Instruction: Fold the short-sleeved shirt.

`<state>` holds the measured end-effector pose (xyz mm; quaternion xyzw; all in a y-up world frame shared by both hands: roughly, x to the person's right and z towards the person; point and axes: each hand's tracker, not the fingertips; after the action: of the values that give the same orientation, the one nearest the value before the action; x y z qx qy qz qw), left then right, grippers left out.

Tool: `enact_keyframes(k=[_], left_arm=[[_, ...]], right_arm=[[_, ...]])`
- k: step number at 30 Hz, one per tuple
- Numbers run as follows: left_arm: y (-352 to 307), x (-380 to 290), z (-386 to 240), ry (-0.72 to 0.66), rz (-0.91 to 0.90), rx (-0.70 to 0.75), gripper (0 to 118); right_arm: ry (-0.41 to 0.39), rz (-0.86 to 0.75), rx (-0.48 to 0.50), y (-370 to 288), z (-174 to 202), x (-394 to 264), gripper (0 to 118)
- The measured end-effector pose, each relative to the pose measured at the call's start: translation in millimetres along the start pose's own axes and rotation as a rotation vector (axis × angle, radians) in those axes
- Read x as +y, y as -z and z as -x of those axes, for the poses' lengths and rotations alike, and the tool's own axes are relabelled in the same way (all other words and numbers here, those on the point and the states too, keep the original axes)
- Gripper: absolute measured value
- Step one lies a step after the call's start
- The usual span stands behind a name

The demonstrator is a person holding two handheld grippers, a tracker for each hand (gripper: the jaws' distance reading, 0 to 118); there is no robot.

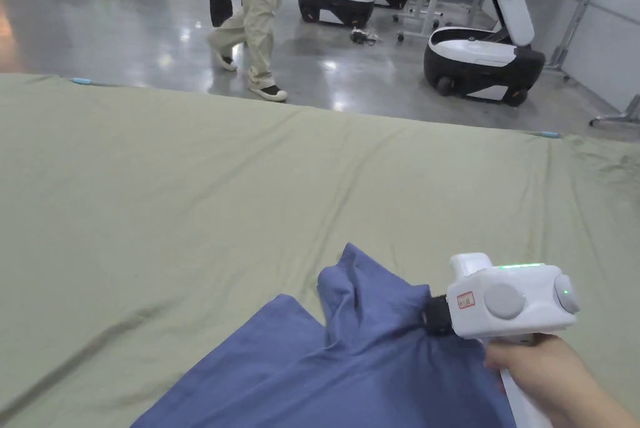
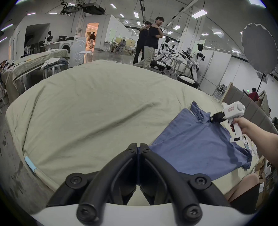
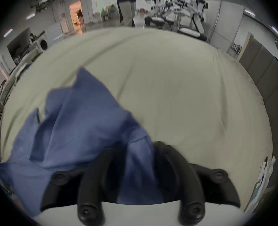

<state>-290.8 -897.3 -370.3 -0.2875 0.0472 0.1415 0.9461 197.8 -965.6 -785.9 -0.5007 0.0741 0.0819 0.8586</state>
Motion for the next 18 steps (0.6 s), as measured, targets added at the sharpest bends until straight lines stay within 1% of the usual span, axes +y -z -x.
enact_keyframes(k=[1, 2, 3, 4, 5, 7, 9, 12, 15, 18], left_arm=[[-1, 0, 1, 0.001, 0.003, 0.0, 1], [-1, 1, 2, 0.004, 0.006, 0.0, 1], [-2, 2, 3, 0.005, 0.009, -0.006, 1], [-2, 3, 3, 0.005, 0.011, -0.015, 1], [-3, 7, -1, 0.008, 0.012, -0.023, 1], [-7, 13, -5, 0.028, 0.003, -0.029, 1], [-15, 21, -7, 0.046, -0.031, -0.037, 1], [-31, 43, -11, 0.044, -0.085, -0.086, 1], [-45, 72, -18, 0.07, -0.154, -0.125, 1], [-59, 112, -25, 0.115, -0.235, -0.148, 1]], right_arm=[[0.014, -0.078, 0.016, -6, 1, -8, 35], [0.019, -0.172, 0.016, -18, 1, -13, 14], [0.02, -0.159, 0.046, -24, 2, -19, 5], [0.027, -0.144, 0.056, -27, 1, -23, 5], [0.029, -0.149, 0.037, -33, 2, -26, 5], [0.032, -0.17, 0.031, -52, -1, -29, 5], [0.069, -0.225, 0.053, -83, -7, -31, 5], [0.063, -0.34, 0.071, -155, -16, -33, 5], [0.041, -0.427, 0.036, -222, -29, -35, 5], [0.014, -0.555, -0.022, -302, -43, -40, 5]])
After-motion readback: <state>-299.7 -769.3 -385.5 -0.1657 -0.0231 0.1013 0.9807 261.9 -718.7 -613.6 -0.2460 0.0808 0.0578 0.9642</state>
